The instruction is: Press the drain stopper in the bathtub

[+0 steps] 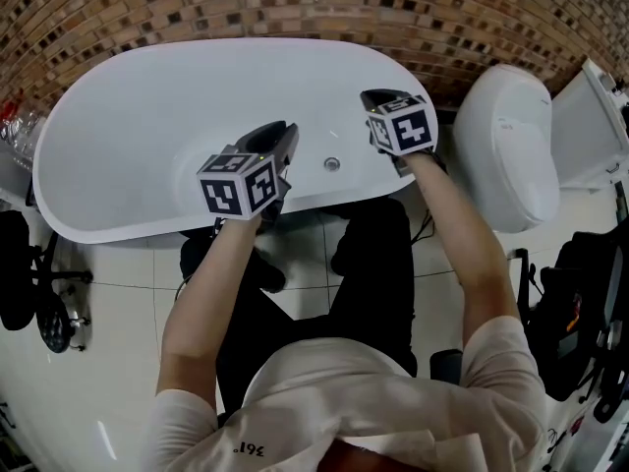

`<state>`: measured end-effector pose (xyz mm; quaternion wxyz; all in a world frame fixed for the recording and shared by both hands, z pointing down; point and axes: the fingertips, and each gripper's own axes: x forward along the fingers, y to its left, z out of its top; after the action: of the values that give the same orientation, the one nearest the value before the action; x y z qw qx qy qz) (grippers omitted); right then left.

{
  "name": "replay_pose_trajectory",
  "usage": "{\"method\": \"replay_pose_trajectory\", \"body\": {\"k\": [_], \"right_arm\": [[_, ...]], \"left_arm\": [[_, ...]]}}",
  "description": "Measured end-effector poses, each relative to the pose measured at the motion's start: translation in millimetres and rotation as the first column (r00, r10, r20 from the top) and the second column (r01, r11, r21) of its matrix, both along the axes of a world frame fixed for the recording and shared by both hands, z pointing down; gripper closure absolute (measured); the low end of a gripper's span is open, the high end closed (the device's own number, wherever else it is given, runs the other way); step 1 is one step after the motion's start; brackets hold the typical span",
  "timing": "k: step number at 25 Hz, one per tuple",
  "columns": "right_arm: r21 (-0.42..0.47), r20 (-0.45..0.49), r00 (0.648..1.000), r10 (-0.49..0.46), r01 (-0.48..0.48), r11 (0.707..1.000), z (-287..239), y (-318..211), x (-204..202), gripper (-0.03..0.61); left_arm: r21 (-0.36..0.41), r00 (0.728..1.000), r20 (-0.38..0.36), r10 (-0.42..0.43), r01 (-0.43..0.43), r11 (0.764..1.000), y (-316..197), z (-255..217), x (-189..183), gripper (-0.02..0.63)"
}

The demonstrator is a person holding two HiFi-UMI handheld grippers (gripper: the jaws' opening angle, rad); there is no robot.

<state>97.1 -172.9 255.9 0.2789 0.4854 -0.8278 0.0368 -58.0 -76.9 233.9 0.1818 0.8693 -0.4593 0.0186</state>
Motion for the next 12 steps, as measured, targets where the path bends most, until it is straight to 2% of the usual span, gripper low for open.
{"method": "replay_pose_trajectory", "body": {"k": [8, 12], "right_arm": [[0.068, 0.023, 1.0, -0.012, 0.01, 0.998, -30, 35, -5, 0.563], [0.093, 0.047, 0.999, -0.018, 0.013, 0.996, -44, 50, -6, 0.563]], "left_arm": [[0.037, 1.0, 0.018, -0.009, 0.008, 0.999, 23, -16, -3, 0.54], [0.049, 1.0, 0.002, -0.016, 0.015, 0.999, 34, -24, -6, 0.54]]}}
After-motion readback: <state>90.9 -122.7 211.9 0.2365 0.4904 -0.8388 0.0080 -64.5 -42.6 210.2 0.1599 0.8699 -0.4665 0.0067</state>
